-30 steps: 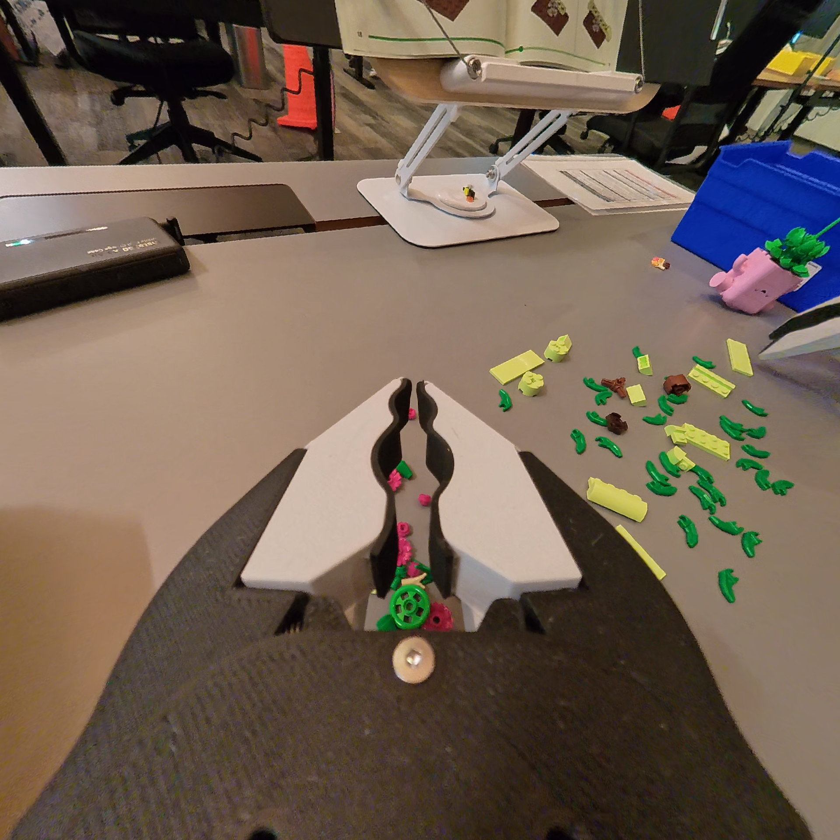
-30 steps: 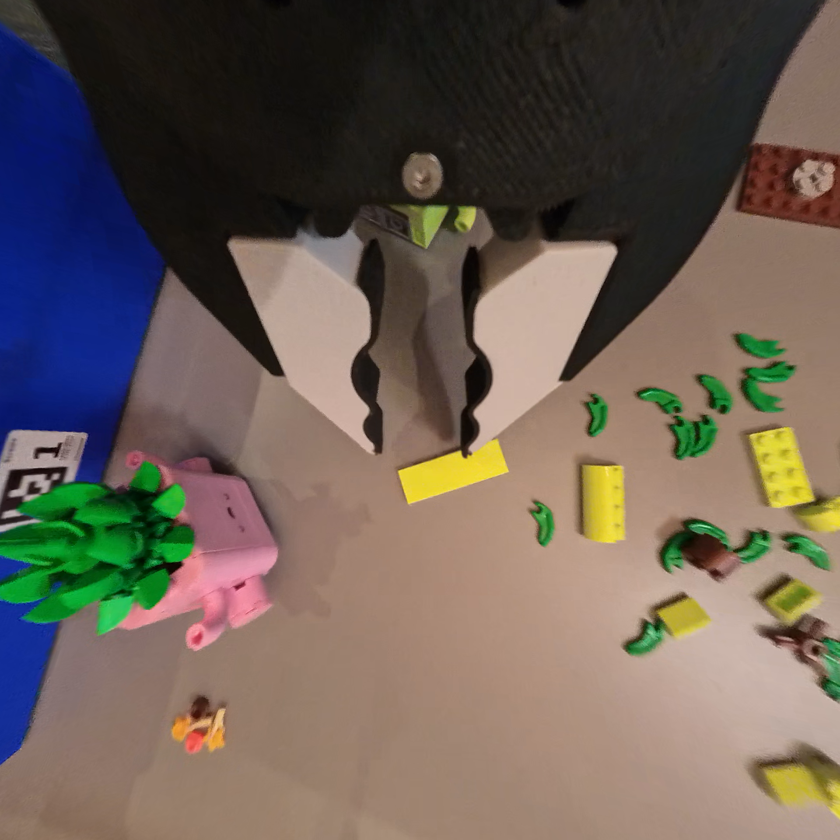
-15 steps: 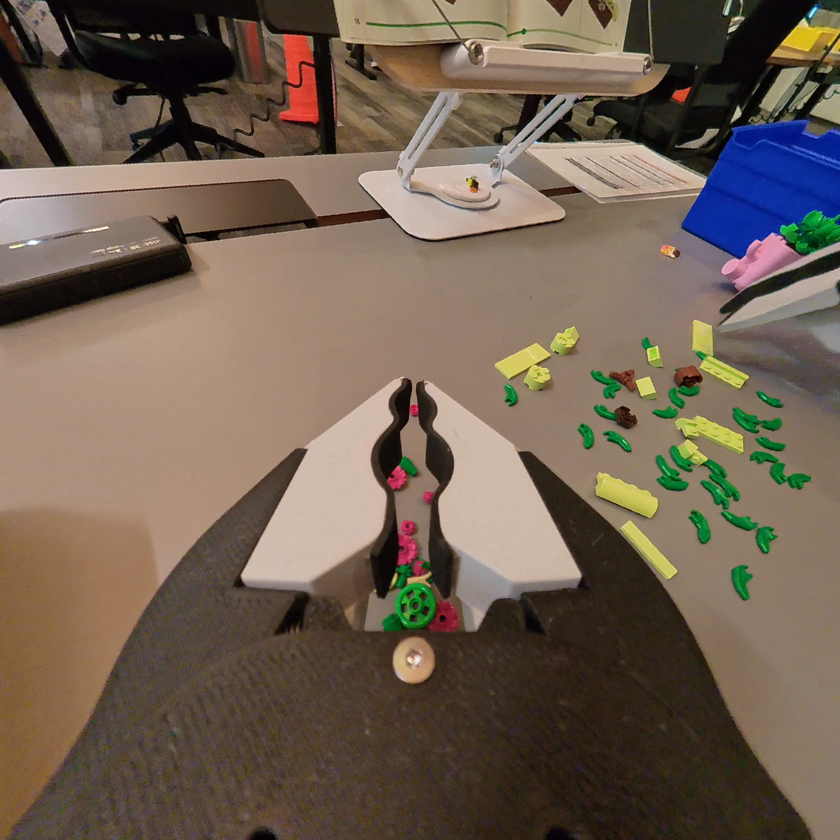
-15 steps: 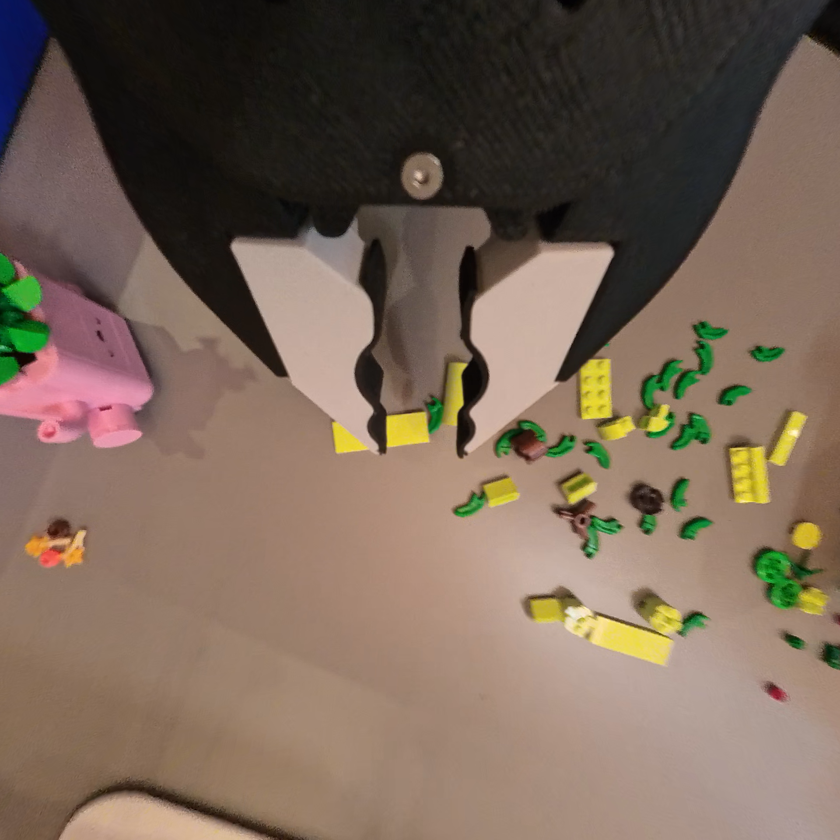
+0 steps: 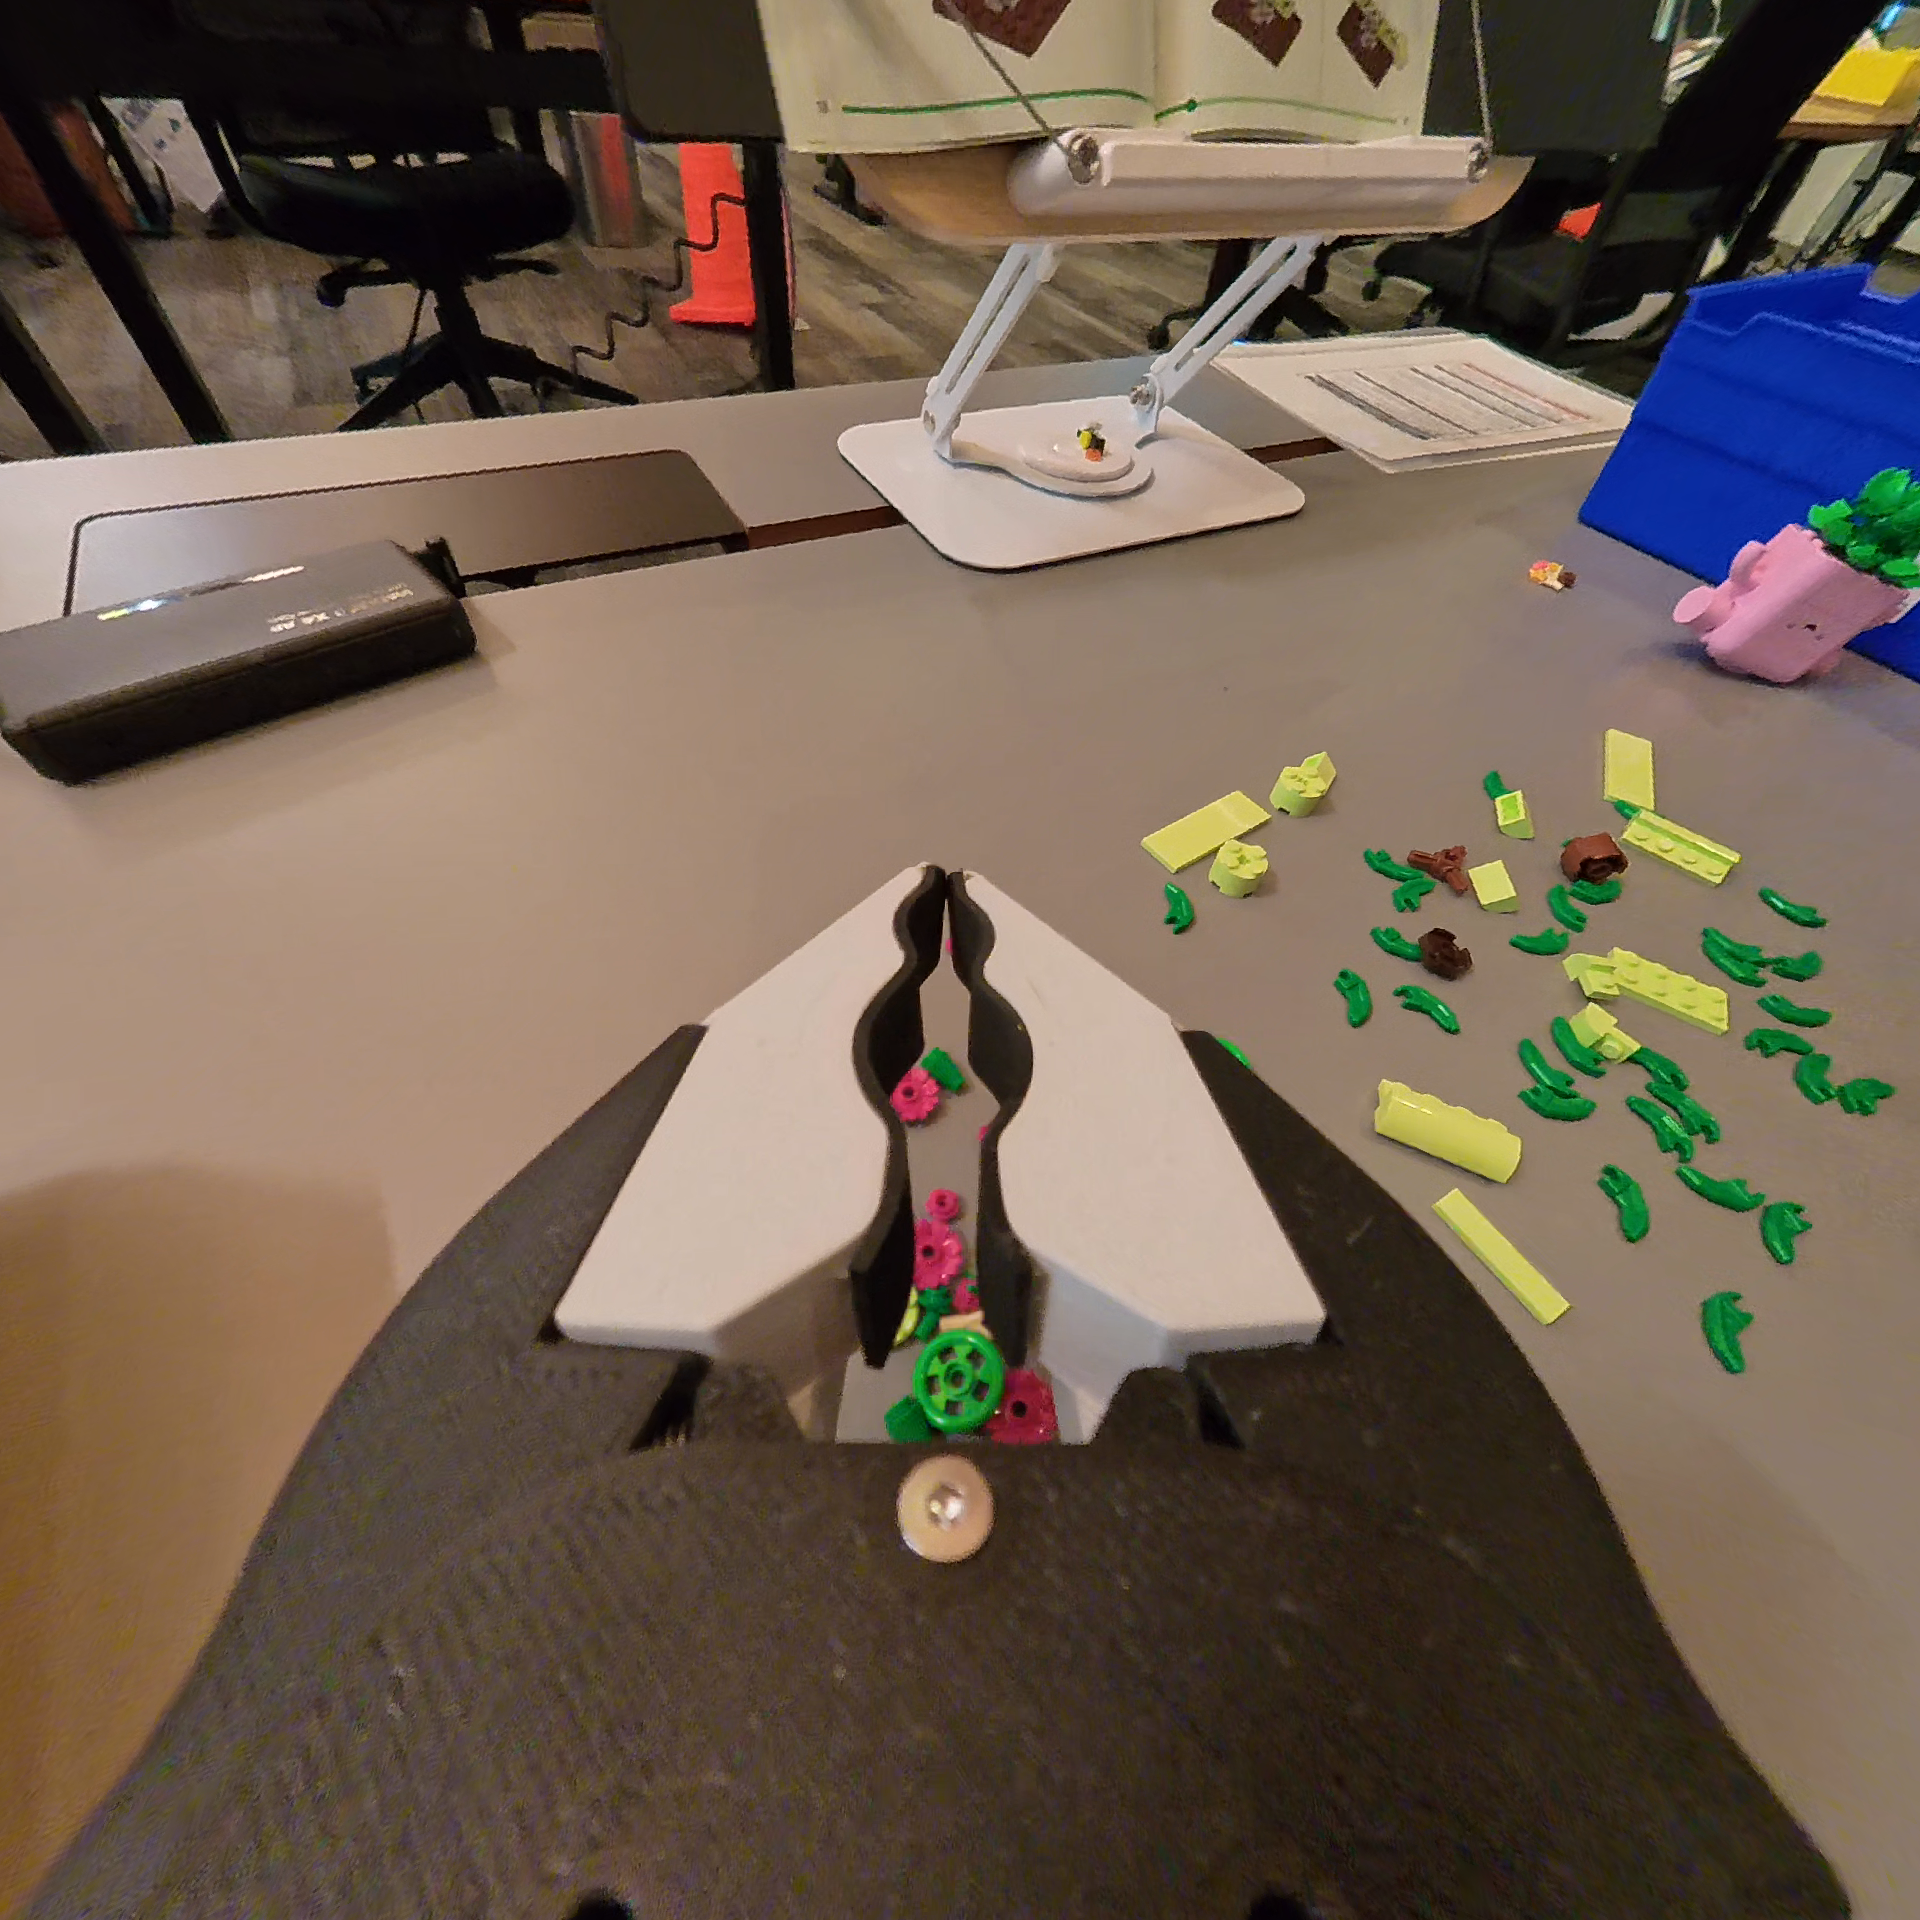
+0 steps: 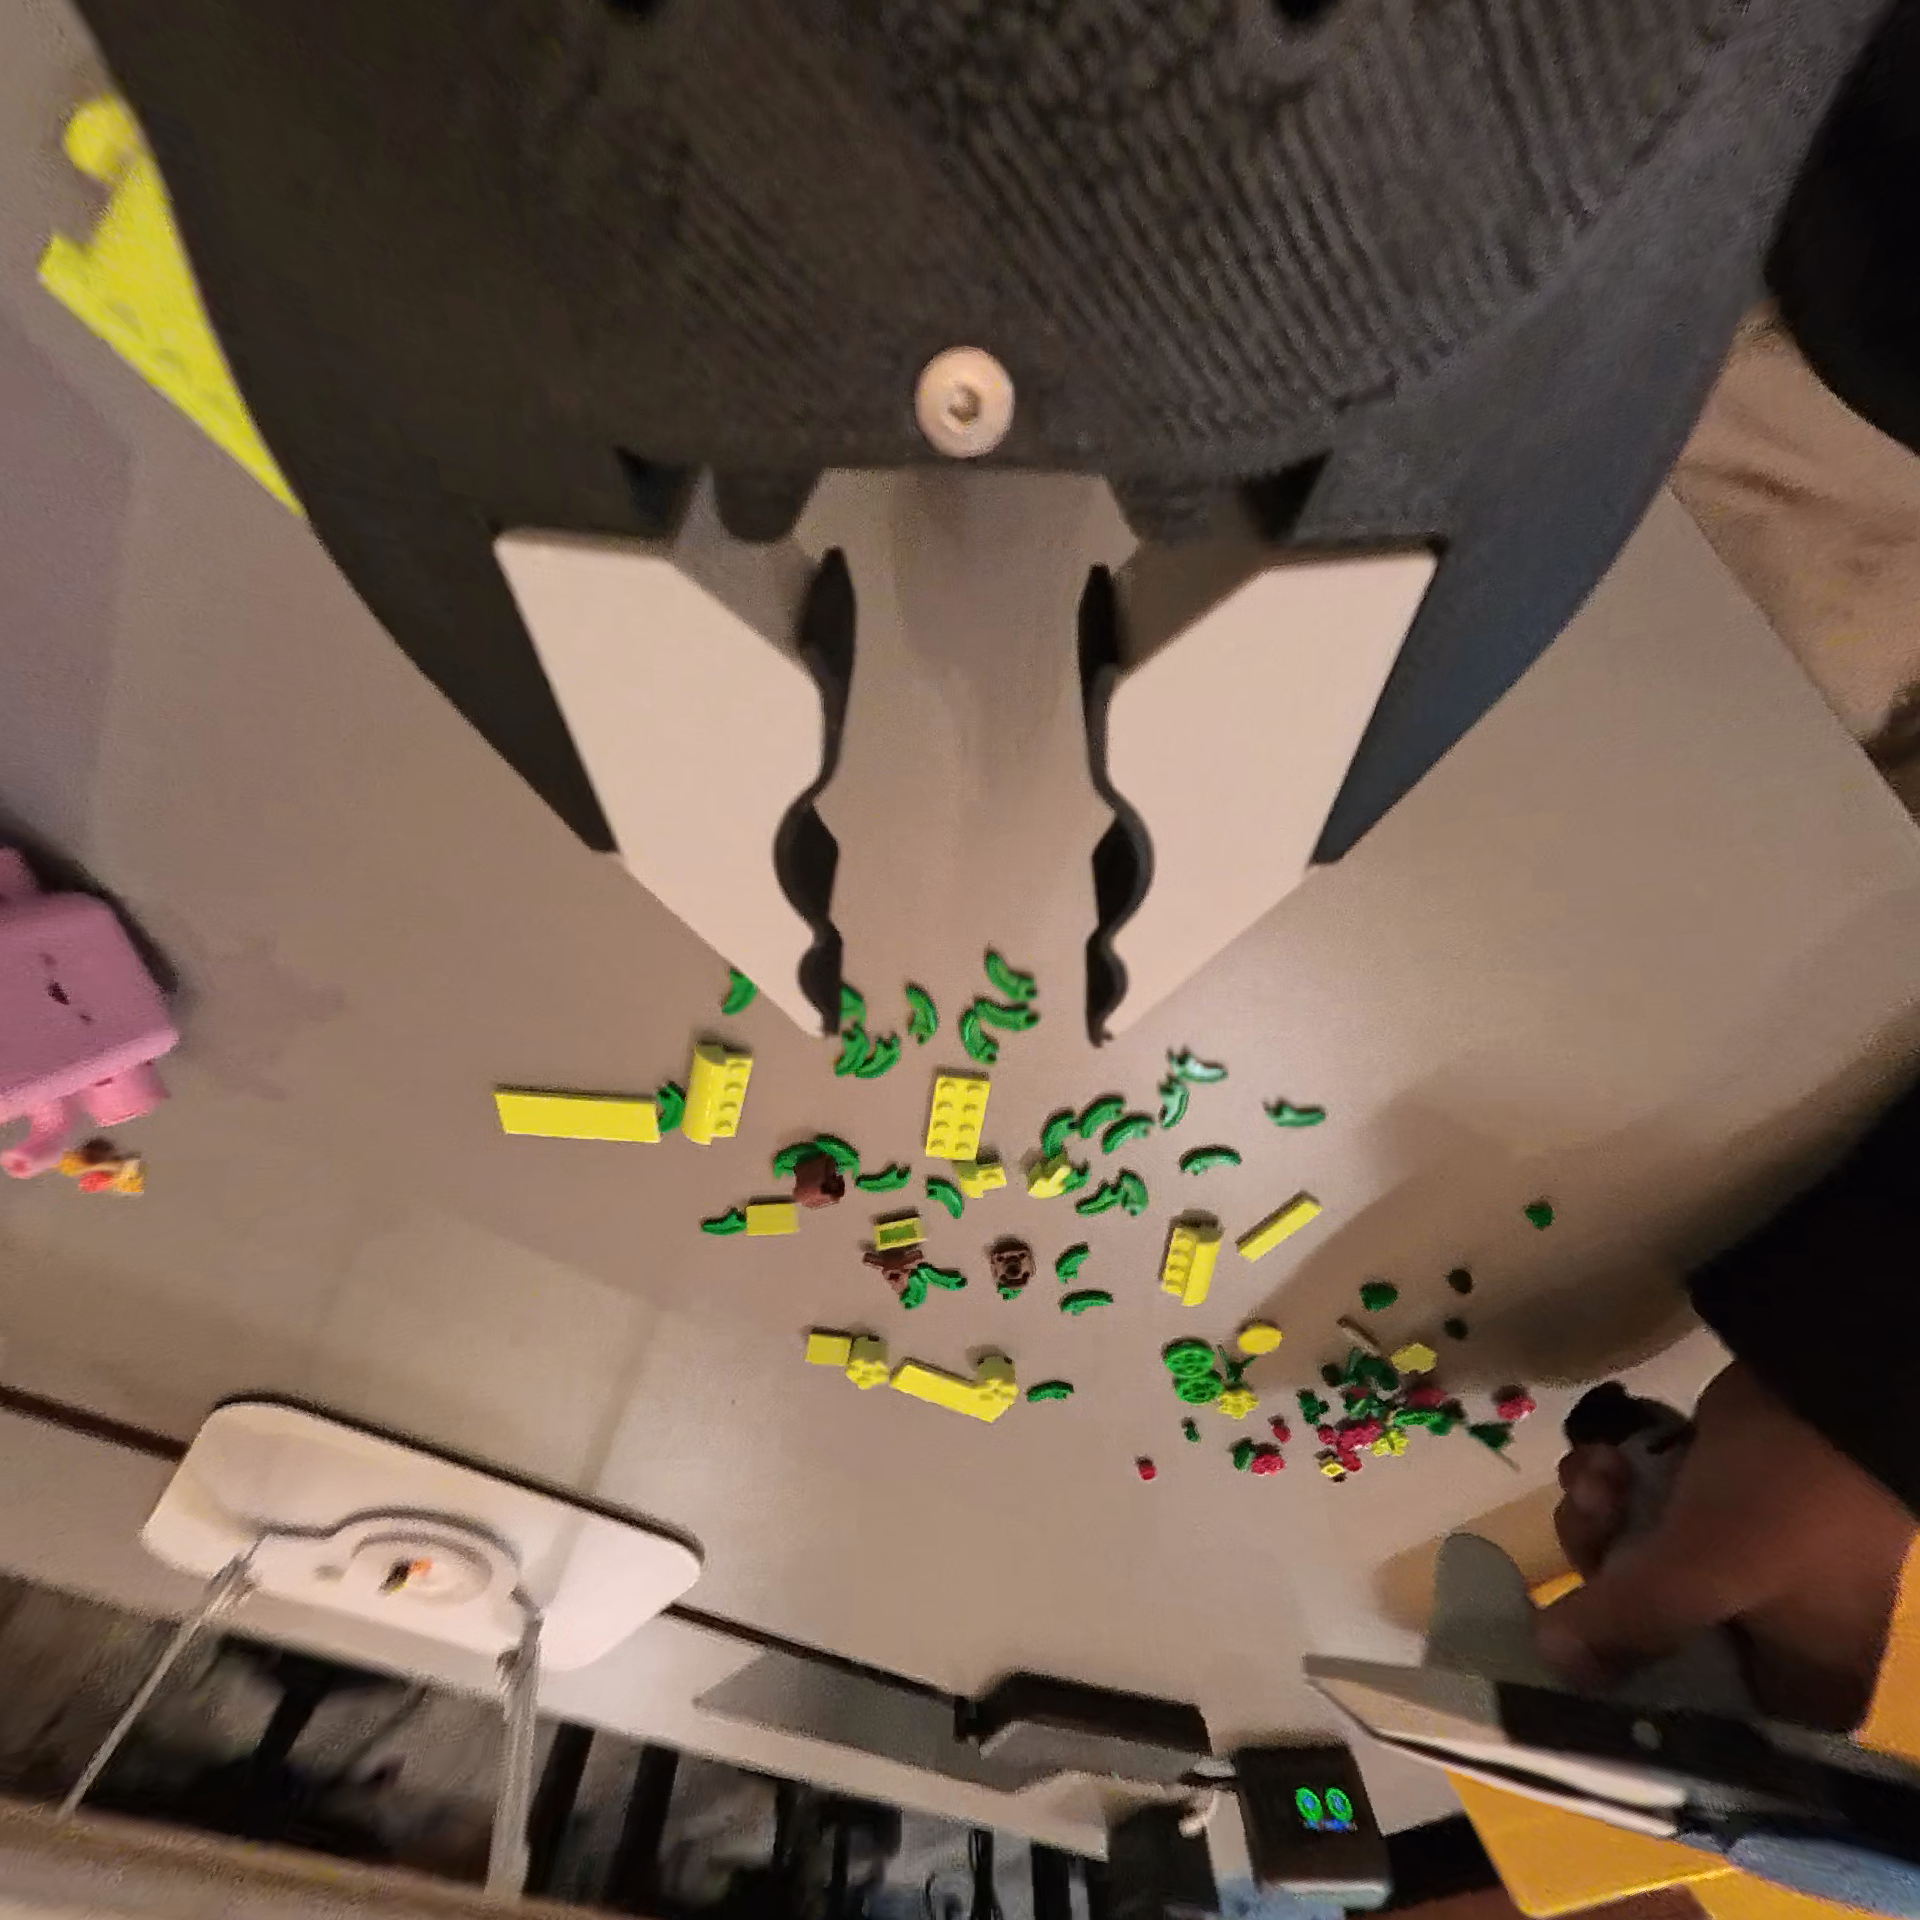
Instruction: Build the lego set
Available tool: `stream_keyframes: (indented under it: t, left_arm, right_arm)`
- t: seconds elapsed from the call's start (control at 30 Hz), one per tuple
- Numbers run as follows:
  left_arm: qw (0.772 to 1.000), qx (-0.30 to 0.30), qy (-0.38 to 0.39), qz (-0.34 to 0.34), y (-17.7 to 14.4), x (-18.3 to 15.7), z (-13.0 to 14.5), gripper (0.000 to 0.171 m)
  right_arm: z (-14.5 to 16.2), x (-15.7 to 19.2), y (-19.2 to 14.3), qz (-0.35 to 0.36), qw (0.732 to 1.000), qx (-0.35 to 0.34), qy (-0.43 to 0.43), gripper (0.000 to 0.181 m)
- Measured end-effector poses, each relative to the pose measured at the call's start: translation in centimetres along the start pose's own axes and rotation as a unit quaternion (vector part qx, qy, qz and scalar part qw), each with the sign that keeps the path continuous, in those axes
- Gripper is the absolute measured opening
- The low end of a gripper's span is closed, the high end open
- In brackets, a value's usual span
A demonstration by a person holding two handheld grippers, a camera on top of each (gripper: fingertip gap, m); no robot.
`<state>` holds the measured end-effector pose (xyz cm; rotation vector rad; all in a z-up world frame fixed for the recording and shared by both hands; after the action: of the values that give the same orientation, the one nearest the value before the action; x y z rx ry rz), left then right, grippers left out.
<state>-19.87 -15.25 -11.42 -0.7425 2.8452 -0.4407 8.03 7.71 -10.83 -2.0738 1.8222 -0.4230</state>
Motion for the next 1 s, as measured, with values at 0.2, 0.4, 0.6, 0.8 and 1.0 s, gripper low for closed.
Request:
stream_keyframes:
  t: [0.2,0.4,0.6,0.8,1.0]
  left_arm:
    - [0.999,-0.002,0.03,0.037,0.4,-2.8,0.0,0.0]
    - [0.994,-0.001,0.001,0.107,1.4,-7.2,0.0,0.0]
    - [0.984,0.0,-0.008,0.176,2.0,-10.3,0.2,0.005]
    - [0.984,-0.006,0.002,0.18,2.1,-11.0,0.2,0.001]
    - [0.983,-0.027,-0.014,0.183,1.6,-10.5,-0.1,0.001]
  right_arm:
    - [3.3,4.0,-2.1,-0.039,0.995,-0.044,-0.083,0.053]
    - [3.8,6.5,-1.7,-0.087,0.987,-0.021,-0.134,0.043]
    - [3.8,6.3,-1.3,-0.103,0.987,-0.003,-0.121,0.042]
    - [3.3,5.5,-1.8,-0.093,0.989,-0.042,-0.111,0.022]
    - [3.0,4.5,-2.1,-0.057,0.989,-0.074,-0.117,0.017]
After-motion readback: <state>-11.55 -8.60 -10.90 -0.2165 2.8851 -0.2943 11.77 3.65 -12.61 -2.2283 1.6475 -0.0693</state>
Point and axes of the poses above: each gripper's, where its closed fingertips meet, y out along the fingers, z out of its underside, x = y × z across the jaws, the point moved 8 cm from there along -y, back along the fingers, and after that the axes turned 1 degree about z, right-handed, at the moved point
